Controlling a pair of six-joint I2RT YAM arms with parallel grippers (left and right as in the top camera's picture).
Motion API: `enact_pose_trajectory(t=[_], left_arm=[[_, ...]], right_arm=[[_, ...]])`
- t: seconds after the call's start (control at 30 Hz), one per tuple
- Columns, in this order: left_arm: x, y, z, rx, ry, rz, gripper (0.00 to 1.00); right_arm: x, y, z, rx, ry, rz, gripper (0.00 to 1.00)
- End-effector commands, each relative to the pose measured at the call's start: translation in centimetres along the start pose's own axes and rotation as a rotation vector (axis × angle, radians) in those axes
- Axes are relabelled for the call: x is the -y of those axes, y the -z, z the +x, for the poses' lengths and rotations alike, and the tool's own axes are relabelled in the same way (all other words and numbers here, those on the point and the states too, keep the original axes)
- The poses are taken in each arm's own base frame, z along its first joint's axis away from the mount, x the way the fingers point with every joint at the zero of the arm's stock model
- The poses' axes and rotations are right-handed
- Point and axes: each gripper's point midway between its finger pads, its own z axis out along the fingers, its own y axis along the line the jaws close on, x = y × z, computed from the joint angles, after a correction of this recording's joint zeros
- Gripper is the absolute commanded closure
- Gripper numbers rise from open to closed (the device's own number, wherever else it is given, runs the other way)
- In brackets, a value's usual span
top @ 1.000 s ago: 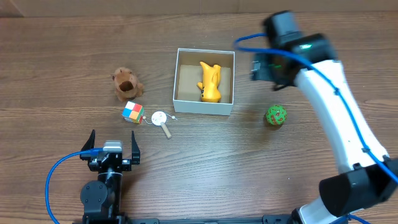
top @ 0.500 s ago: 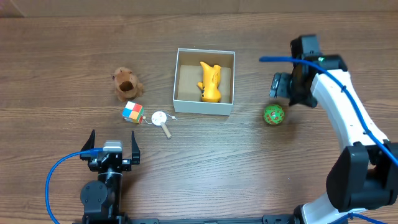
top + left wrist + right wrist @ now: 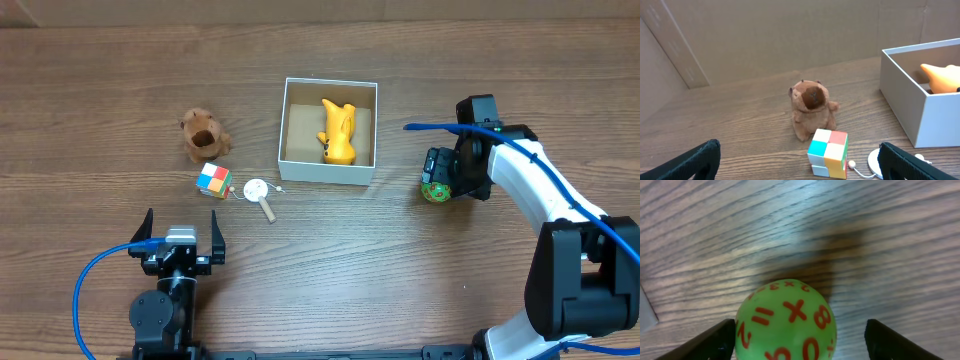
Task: Pack container
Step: 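Move the right gripper to the green ball and grasp it, then carry the green ball into the box, release, and raise the right arm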
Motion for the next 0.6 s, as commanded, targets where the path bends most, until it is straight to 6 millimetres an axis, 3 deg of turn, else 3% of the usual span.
enact_pose_trajectory(t=[0.0, 0.03, 0.1, 0.13, 0.23, 0.33, 0.57], left_arm=[[0.0, 0.0, -0.1, 0.009, -0.011, 0.004, 0.0], [0.0, 0.0, -0.1, 0.009, -0.011, 0.004, 0.0], [0.0, 0.0, -0.1, 0.009, -0.011, 0.004, 0.0], [0.0, 0.0, -0.1, 0.009, -0.011, 0.004, 0.0], [0.0, 0.0, -0.1, 0.009, -0.011, 0.004, 0.0], [0.0, 0.0, -0.1, 0.009, -0.011, 0.004, 0.0], [0.0, 0.0, -0.1, 0.009, -0.011, 0.004, 0.0]], right_arm=[[0.7, -0.8, 0.9, -0.024, -0.003, 0.014, 0.46], [0.6, -0.8, 0.8, -0.02, -0.003, 0.013, 0.65], [0.5, -0.5, 0.5, -0.014, -0.003, 0.011, 0.92], [0.4, -0.2, 0.3, -0.011, -0.002, 0.009, 0.96], [-0.5, 1.9, -1.1, 0.005, 0.006, 0.003, 0.96], [-2.0, 5.3, -2.9, 0.035, 0.047, -0.012, 0.96], [-8.7, 15.4, -6.9, 0.223, 0.188, -0.116, 0.96]])
